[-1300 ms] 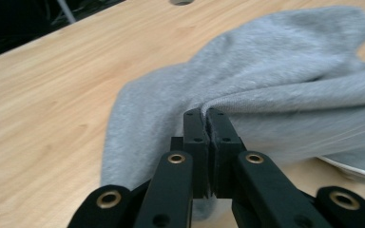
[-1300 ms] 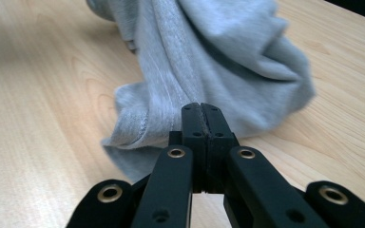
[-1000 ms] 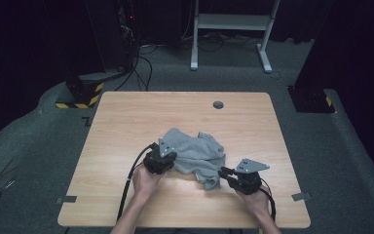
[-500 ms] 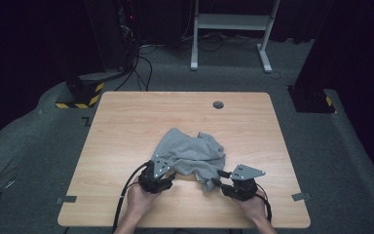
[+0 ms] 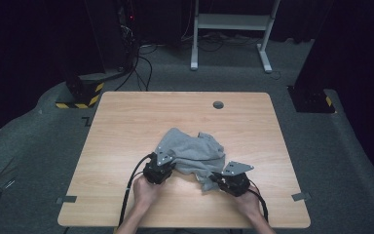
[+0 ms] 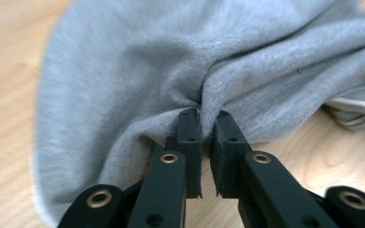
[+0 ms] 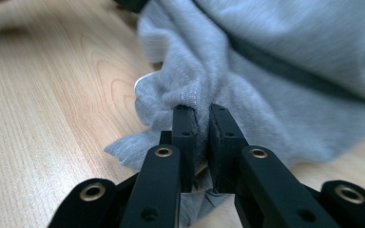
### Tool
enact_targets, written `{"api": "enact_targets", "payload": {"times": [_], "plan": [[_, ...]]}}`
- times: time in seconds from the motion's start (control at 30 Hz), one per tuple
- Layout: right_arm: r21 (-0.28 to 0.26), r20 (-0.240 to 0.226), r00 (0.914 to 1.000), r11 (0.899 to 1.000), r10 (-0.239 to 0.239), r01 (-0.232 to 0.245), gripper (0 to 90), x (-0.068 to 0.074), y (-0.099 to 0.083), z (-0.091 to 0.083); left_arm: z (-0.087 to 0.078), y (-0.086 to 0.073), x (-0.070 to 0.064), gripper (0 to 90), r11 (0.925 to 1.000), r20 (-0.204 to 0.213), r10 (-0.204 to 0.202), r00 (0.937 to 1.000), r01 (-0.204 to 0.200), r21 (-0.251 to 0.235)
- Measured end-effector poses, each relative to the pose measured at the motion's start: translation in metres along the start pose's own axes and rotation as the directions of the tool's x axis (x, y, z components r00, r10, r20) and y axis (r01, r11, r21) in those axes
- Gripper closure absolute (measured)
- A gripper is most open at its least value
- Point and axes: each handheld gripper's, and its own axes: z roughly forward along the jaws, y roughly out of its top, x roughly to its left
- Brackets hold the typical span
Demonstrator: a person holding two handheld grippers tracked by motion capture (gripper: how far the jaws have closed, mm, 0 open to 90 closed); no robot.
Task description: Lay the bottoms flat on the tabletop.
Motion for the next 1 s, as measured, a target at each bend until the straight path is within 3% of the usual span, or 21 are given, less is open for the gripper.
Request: {"api": "enact_targets", "payload": {"times": [0.1, 0.17, 0.27, 0.37, 0.43, 0.5, 0.53, 0.57, 0.63, 0.67, 0.7, 0.83, 0.93, 1.0], "plan": [[-0.071, 0.018, 0.9998, 0.997, -0.011, 0.012, 82.8, -0.001, 0.009, -0.02, -0.022, 0.011, 0.005, 83.9, 0.9989, 0.017, 0.01, 0.9998, -0.009, -0.046], [-0.085, 0.022, 0.9997, 0.996, -0.014, 0.016, 82.6, -0.001, 0.012, -0.022, -0.031, 0.019, 0.006, 83.5, 0.9985, 0.024, 0.018, 0.9995, -0.017, -0.052], [-0.133, 0.026, 0.9994, 0.991, -0.024, 0.027, 82.0, -0.002, 0.024, -0.028, -0.036, 0.027, 0.008, 81.2, 0.9983, 0.007, 0.037, 0.9993, -0.037, -0.045], [-0.153, 0.01, 0.9998, 0.988, -0.02, 0.021, 81.6, -0.002, 0.032, -0.024, -0.029, 0.03, 0.012, 78.0, 0.9993, -0.015, 0.031, 0.9994, -0.031, -0.021], [-0.128, 0.002, 0.9998, 0.992, -0.02, 0.02, 81.3, -0.003, 0.036, -0.014, -0.013, 0.027, 0.018, 75.3, 0.9993, -0.042, 0.024, 0.9988, -0.022, 0.029], [-0.062, 0.006, 1.0, 0.998, -0.008, 0.008, 80.4, -0.006, 0.036, 0.004, 0.005, 0.02, 0.021, 70.7, 0.9963, -0.046, -0.008, 0.9989, 0.012, 0.085], [-0.017, -0.006, 0.9999, 1.0, 0.01, -0.01, 78.1, -0.009, 0.034, 0.016, 0.012, 0.015, 0.022, 66.8, 0.9941, -0.06, -0.005, 0.9982, 0.012, 0.108], [0.028, -0.01, 0.9995, 0.999, 0.03, -0.03, 74.7, -0.012, 0.032, 0.026, 0.016, 0.012, 0.02, 62.8, 0.9932, -0.066, -0.011, 0.9978, 0.018, 0.115], [0.069, -0.014, 0.9983, 0.996, 0.056, -0.055, 68.8, -0.013, 0.027, 0.038, 0.017, 0.006, 0.016, 56.4, 0.9932, -0.071, -0.005, 0.9974, 0.013, 0.115], [0.044, -0.014, 0.9976, 0.997, 0.067, -0.067, 61.9, -0.01, 0.023, 0.034, 0.014, 0.004, 0.013, 50.4, 0.994, -0.079, 0.006, 0.9969, 0.003, 0.109], [0.044, -0.014, 0.9976, 0.997, 0.067, -0.067, 61.9, -0.01, 0.023, 0.034, 0.01, 0.003, 0.01, 50.4, 0.9947, -0.087, 0.016, 0.9961, -0.007, 0.102], [-0.045, 0.007, 0.9978, 0.997, 0.066, -0.066, 58.6, -0.006, 0.019, 0.007, -0.008, -0.002, -0.001, 44.9, 0.9965, -0.104, 0.043, 0.9936, -0.035, 0.075], [-0.077, 0.014, 0.9982, 0.995, 0.059, -0.057, 59.1, -0.004, 0.012, -0.011, -0.009, -0.01, -0.007, 44.3, 0.9947, -0.097, 0.056, 0.9937, -0.047, 0.092], [-0.062, 0.006, 0.9981, 0.996, 0.061, -0.06, 60.0, -0.004, 0.006, -0.017, -0.002, -0.014, -0.008, 44.4, 0.9922, -0.094, 0.053, 0.9941, -0.042, 0.117]]}}
